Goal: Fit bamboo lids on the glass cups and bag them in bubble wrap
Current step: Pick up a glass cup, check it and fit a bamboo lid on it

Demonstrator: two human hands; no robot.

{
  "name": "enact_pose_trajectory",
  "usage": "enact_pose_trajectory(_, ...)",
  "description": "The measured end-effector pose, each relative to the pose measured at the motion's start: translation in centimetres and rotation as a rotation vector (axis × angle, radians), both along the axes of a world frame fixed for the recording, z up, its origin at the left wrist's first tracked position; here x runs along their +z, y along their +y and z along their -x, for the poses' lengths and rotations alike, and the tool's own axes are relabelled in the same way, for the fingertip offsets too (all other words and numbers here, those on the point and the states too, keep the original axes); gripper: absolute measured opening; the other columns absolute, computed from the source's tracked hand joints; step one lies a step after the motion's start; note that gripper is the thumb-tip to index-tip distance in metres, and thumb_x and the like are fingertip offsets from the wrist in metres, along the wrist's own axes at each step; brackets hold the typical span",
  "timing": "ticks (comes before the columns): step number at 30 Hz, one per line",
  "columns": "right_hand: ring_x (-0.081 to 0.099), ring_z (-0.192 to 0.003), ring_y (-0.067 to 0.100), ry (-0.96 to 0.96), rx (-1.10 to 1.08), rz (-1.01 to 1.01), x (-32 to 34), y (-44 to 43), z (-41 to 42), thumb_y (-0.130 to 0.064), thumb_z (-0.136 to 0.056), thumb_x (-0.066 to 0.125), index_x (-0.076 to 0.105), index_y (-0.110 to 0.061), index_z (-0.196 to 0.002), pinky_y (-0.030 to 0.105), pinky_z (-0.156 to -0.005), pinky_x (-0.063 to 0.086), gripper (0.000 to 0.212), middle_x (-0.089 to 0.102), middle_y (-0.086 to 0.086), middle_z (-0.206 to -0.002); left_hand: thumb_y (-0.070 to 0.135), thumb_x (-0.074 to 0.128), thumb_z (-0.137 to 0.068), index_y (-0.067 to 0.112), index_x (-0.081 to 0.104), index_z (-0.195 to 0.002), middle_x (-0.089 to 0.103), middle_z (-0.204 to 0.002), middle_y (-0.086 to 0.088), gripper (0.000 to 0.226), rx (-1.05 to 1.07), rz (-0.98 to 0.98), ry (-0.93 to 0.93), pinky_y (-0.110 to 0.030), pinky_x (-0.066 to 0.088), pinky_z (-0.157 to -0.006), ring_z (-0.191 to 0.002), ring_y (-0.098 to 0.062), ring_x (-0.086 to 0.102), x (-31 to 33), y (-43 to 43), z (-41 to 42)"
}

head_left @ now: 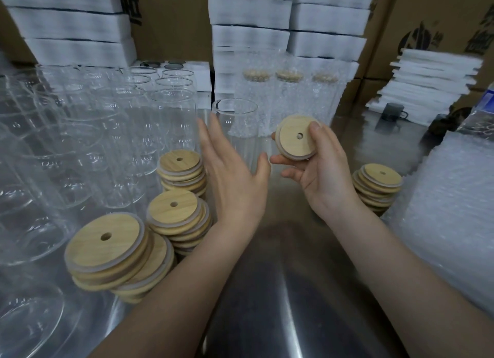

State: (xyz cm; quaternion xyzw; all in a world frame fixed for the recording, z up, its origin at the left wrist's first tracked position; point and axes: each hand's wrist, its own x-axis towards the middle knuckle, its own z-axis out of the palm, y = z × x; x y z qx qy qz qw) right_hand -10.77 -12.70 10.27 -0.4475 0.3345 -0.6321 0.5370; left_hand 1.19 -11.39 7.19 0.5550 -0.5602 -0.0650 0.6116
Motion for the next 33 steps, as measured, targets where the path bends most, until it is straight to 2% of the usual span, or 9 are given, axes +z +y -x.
enact_pose_trajectory(4,0.072,-0.076,0.026,-0.093,-0.033,-0.102,0.1,-0.2,0.0,-0.048,-0.104,0.033,0.052,-0.015,-0.134,0.027,-0.052,0.052,0.048,0.07,0.016,-0.116,0.017,0.07,-0.087,0.008,0.0,-0.154,0.005,-0.162,-0.015,0.098,-0.034,-0.06,0.04,-0.024,0.002,-0.118,-0.15,-0.022,0.003,-0.5,-0.5,-0.1)
enact_pose_trajectory(8,0.072,-0.084,0.028,-0.231,-0.002,-0.127,0.5,-0.3,0.0,-0.038,-0.102,0.043,0.051,-0.014,-0.138,0.032,-0.065,0.058,0.044,0.064,0.015,-0.12,0.02,0.074,-0.085,0.005,-0.003,-0.153,0.007,-0.161,-0.015,0.104,-0.018,-0.104,0.075,-0.015,0.0,-0.112,-0.149,-0.021,0.005,-1.0,-1.0,-0.1)
enact_pose_trajectory(13,0.063,-0.104,0.028,-0.277,0.04,-0.057,0.8,-0.1,0.0,-0.023,-0.103,0.044,0.05,-0.018,-0.138,0.037,-0.089,0.057,0.036,0.057,0.009,-0.123,0.013,0.077,-0.081,0.009,0.012,-0.152,0.019,-0.158,-0.014,0.097,-0.002,-0.079,0.046,-0.02,0.011,-0.114,-0.146,-0.023,0.019,-1.4,-1.0,-0.2)
enact_pose_trajectory(17,0.056,-0.121,0.022,-0.073,-0.008,0.099,0.9,0.3,-0.2,-0.019,-0.102,0.044,0.055,-0.033,-0.126,0.033,-0.099,0.051,0.03,0.051,0.0,-0.137,0.011,0.08,-0.077,0.014,0.02,-0.15,0.032,-0.153,-0.007,0.095,-0.023,-0.033,0.003,-0.024,0.023,-0.112,-0.139,-0.021,0.032,-1.6,-0.7,-0.1)
enact_pose_trajectory(19,0.054,-0.126,0.016,0.064,-0.072,0.189,1.1,0.6,-0.3,-0.021,-0.094,0.049,0.055,-0.036,-0.125,0.031,-0.102,0.049,0.035,0.053,-0.008,-0.134,0.011,0.082,-0.074,0.014,0.024,-0.15,0.038,-0.15,-0.007,0.096,-0.018,-0.014,-0.042,-0.029,0.027,-0.112,-0.137,-0.022,0.037,-1.5,-0.5,0.0)
enact_pose_trajectory(22,0.046,-0.134,0.011,0.237,-0.177,0.289,1.1,0.8,-0.2,-0.023,-0.089,0.051,0.05,-0.032,-0.134,0.039,-0.115,0.038,0.046,0.049,-0.007,-0.141,0.012,0.083,-0.072,0.013,0.024,-0.151,0.043,-0.146,-0.009,0.099,0.004,-0.003,-0.123,-0.026,0.024,-0.111,-0.135,-0.023,0.038,-1.5,-0.3,0.1)
enact_pose_trajectory(24,0.041,-0.137,0.008,0.347,-0.229,0.35,1.1,0.7,-0.1,-0.022,-0.092,0.049,0.044,-0.03,-0.139,0.041,-0.118,0.032,0.048,0.045,-0.007,-0.142,0.013,0.082,-0.074,0.012,0.023,-0.152,0.043,-0.145,-0.01,0.098,0.02,-0.014,-0.171,-0.032,0.024,-0.114,-0.136,-0.025,0.036,-1.4,-0.2,0.2)
enact_pose_trajectory(27,0.038,-0.13,-0.007,0.489,-0.267,0.441,0.8,0.6,0.2,-0.014,-0.098,0.046,0.041,-0.022,-0.144,0.022,-0.116,0.029,0.046,0.042,-0.007,-0.14,0.012,0.082,-0.074,0.009,0.029,-0.15,0.043,-0.147,-0.012,0.093,0.031,0.005,-0.238,-0.047,0.03,-0.114,-0.137,-0.028,0.037,-1.2,0.0,0.3)
enact_pose_trajectory(33,0.034,-0.138,0.014,0.669,-0.28,0.533,0.4,0.7,0.2,-0.006,-0.1,0.044,0.039,-0.008,-0.146,0.014,-0.113,0.025,0.046,0.038,0.015,-0.147,0.014,0.083,-0.072,0.01,0.036,-0.148,0.045,-0.145,-0.01,0.089,-0.008,0.038,-0.242,-0.046,0.034,-0.111,-0.136,-0.027,0.041,-1.2,0.2,0.3)
